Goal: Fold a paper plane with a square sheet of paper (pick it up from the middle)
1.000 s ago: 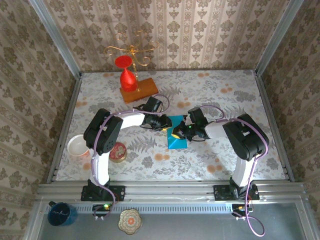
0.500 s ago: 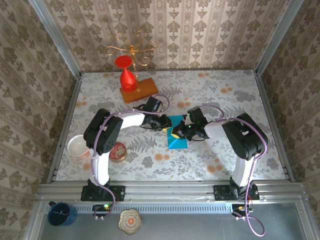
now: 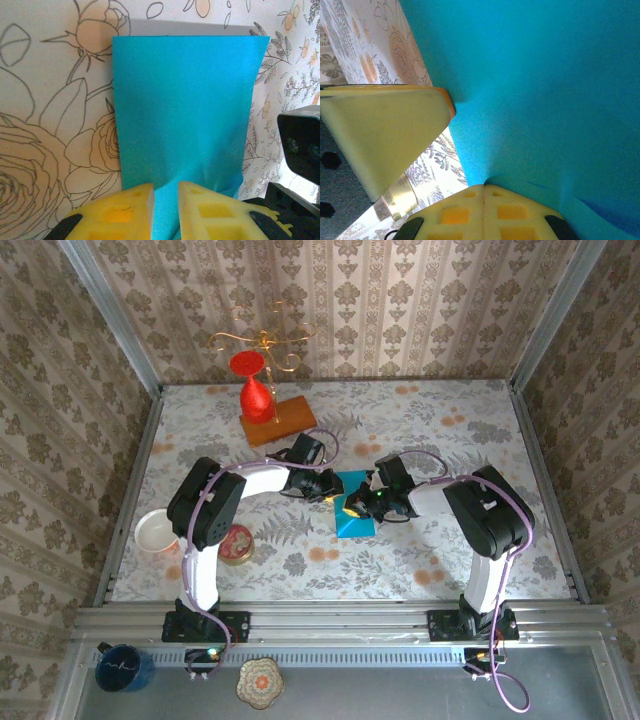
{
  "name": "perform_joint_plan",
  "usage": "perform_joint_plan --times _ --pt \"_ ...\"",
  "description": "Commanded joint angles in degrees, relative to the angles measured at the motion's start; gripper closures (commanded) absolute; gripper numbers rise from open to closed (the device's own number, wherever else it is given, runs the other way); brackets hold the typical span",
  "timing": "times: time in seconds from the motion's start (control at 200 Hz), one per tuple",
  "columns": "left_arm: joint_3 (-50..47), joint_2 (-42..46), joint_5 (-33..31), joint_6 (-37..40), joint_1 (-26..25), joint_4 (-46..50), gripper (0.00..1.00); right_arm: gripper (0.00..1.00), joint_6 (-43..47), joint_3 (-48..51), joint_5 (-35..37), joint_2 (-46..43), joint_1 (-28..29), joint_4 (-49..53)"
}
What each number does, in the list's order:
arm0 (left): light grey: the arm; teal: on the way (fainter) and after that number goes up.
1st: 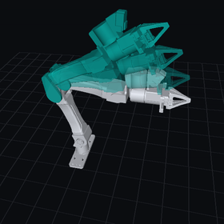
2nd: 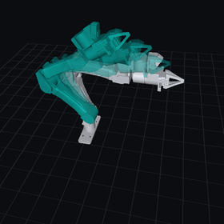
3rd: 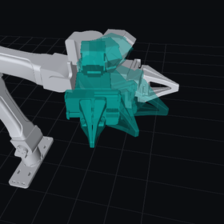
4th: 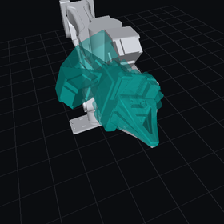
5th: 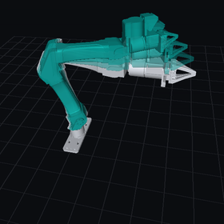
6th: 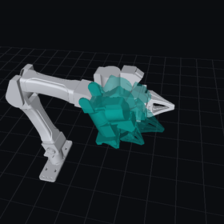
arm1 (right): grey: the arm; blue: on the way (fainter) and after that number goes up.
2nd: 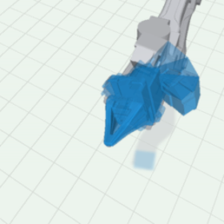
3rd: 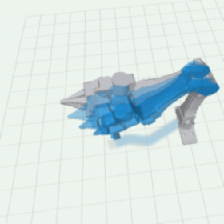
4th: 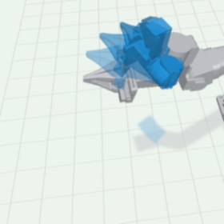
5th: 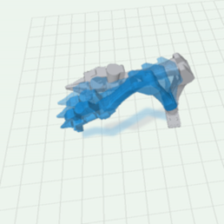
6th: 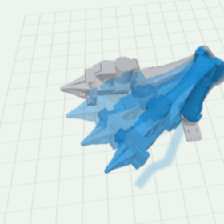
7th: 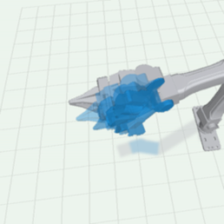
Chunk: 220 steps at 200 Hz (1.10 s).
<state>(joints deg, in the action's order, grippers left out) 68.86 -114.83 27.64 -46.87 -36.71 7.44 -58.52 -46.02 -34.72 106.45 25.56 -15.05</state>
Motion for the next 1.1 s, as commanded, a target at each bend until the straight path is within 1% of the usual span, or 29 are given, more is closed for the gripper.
perform_joint_plan --times 0.0,0.16,0.265,0.385,0.51,0.605,0.885,1.0,1.095 --pt "-1.39 -0.58 -1.17 0.47 -0.20 2.84 0.78 1.00 0.36 -0.74 1.94 1.39 0.28 1.87" --pt "-1.03 0.66 -1.14 0.39 0.30 3.10 0.77 1.00 0.40 -0.66 2.37 1.54 0.19 2.67" --pt "-0.06 3.00 -1.48 0.47 1.39 3.19 0.75 0.97 0.34 -0.65 2.37 1.80 0.19 3.20" --pt "0.71 6.31 -3.12 0.40 2.50 3.19 0.71 0.89 0.25 -0.73 2.42 2.00 0.19 3.55" --pt "-0.49 9.73 -5.37 -0.05 3.18 2.93 0.68 0.80 0.21 -0.91 2.48 1.88 0.21 3.82" --pt "-2.39 11.89 -6.24 -0.62 3.29 2.46 0.67 0.74 0.20 -1.25 2.40 1.89 0.20 3.96" --pt "-9.54 17.29 -7.60 -2.69 2.57 0.69 0.67 0.61 0.71 -1.27 2.28 1.40 0.21 4.35" --pt "-11.04 17.88 -7.12 -2.87 1.61 0.86 0.67 0.60 0.85 -0.96 2.61 1.13 0.21 4.74" --pt "-11.77 17.72 -6.31 -2.90 0.65 0.91 0.71 0.63 1.13 -0.74 2.88 1.04 0.25 5.21"
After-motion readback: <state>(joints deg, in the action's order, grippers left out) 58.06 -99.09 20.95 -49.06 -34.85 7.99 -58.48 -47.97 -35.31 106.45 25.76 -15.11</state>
